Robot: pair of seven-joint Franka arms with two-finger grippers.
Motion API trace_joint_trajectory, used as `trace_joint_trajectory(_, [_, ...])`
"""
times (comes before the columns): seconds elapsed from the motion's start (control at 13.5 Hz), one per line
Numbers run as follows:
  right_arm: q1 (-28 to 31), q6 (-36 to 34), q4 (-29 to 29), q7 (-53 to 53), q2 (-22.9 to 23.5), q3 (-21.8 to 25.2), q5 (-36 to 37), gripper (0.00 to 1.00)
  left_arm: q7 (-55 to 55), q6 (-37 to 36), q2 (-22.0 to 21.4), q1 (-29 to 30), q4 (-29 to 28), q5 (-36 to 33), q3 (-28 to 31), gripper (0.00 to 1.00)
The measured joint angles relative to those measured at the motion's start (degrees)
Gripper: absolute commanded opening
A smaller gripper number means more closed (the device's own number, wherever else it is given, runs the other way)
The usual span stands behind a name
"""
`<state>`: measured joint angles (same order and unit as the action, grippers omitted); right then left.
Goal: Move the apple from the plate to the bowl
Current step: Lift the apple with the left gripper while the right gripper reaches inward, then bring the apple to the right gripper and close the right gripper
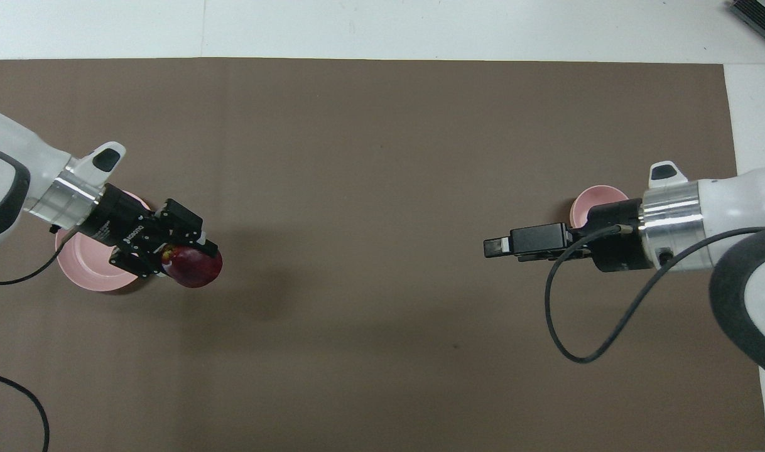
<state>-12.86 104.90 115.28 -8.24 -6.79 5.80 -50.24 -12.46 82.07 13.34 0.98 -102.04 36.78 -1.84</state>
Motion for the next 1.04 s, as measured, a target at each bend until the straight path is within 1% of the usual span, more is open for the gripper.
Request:
trace_joint_trajectory(0.15, [-1.27, 2.28, 2.56, -0.56, 0.2, -0.01, -4.44, 1.0, -3.45, -1.18, 0.0, -2.39, 0.16, 3.09, -1.25, 0.0])
trace_joint_trajectory(0.37, [-2.13, 3.56, 4.94, -0.87, 0.67, -0.01, -9.49, 1.0, -9.51, -3.64, 0.0, -3.71, 1.04, 9.76, -5.21, 0.0])
trace_joint_trajectory(0.52, [-2.67, 4.54, 6.05, -1.37, 0.67, -0.02, -11.69, 1.0, -11.94, -1.96, 0.0, -4.35, 1.41, 13.84, -7.44, 0.0])
trace_joint_trajectory(0.74, [-2.8, 4.58, 6.33, -1.42, 0.66, -0.01, -11.8, 1.0, -15.99, 0.5, 0.15, -7.54, 1.24, 18.37, -8.33, 0.0])
trace_joint_trajectory(1.04, [-2.7, 4.58, 6.99, -4.36, 0.66, 0.12, -11.8, 1.0, -18.13, 8.44, 1.06, -12.25, -0.49, 27.96, -8.53, 0.0])
